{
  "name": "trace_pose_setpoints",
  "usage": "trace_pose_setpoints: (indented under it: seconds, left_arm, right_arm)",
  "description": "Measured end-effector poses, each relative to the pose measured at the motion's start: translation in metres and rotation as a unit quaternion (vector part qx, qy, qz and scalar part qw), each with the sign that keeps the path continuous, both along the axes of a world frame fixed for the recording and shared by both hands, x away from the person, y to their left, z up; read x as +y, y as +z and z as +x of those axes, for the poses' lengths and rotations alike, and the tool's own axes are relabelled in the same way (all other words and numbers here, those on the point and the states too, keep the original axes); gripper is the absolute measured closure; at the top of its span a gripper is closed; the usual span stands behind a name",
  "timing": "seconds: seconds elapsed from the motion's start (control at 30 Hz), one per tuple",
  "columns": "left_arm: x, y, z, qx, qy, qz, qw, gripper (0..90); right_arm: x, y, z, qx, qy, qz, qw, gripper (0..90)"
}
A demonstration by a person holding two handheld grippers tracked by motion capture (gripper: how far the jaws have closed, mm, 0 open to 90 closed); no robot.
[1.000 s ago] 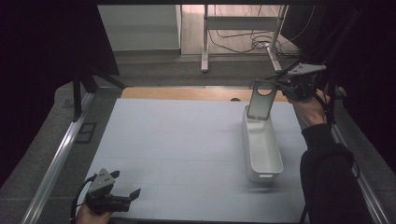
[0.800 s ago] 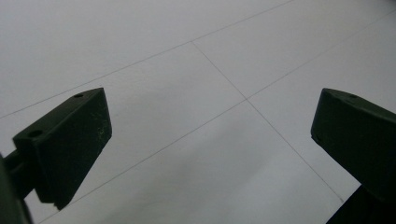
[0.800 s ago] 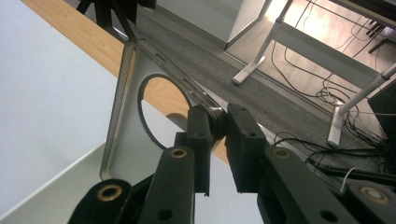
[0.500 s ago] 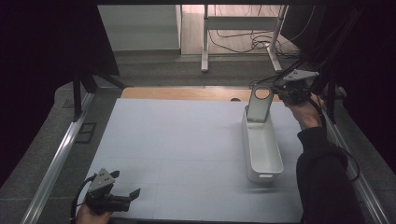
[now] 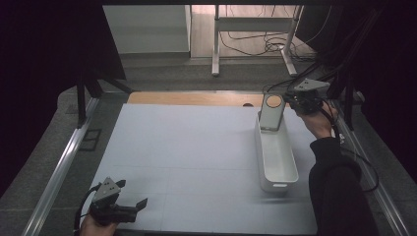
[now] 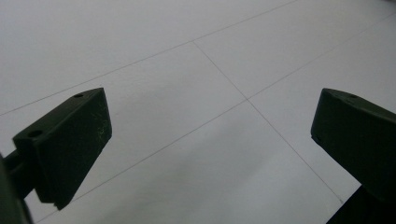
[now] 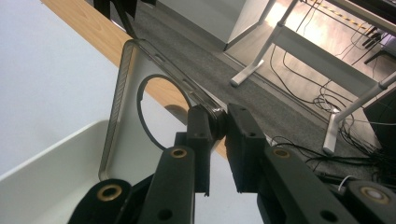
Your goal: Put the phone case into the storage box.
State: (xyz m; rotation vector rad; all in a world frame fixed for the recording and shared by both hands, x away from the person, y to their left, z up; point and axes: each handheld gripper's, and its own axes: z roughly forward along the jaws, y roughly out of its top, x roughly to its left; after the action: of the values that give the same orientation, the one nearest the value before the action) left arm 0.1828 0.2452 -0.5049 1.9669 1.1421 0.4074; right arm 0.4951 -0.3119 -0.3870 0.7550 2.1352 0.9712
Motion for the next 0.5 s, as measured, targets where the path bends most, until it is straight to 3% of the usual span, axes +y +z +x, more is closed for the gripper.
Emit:
trace_pose_setpoints:
  seconds: [0.5]
  left_arm:
    - [0.000, 0.000, 0.000, 0.001, 0.000, -0.001, 1.0000, 0.0]
  right_arm:
    - [0.002, -0.013, 0.003, -0.001, 0.005, 0.001, 1.0000, 79.3]
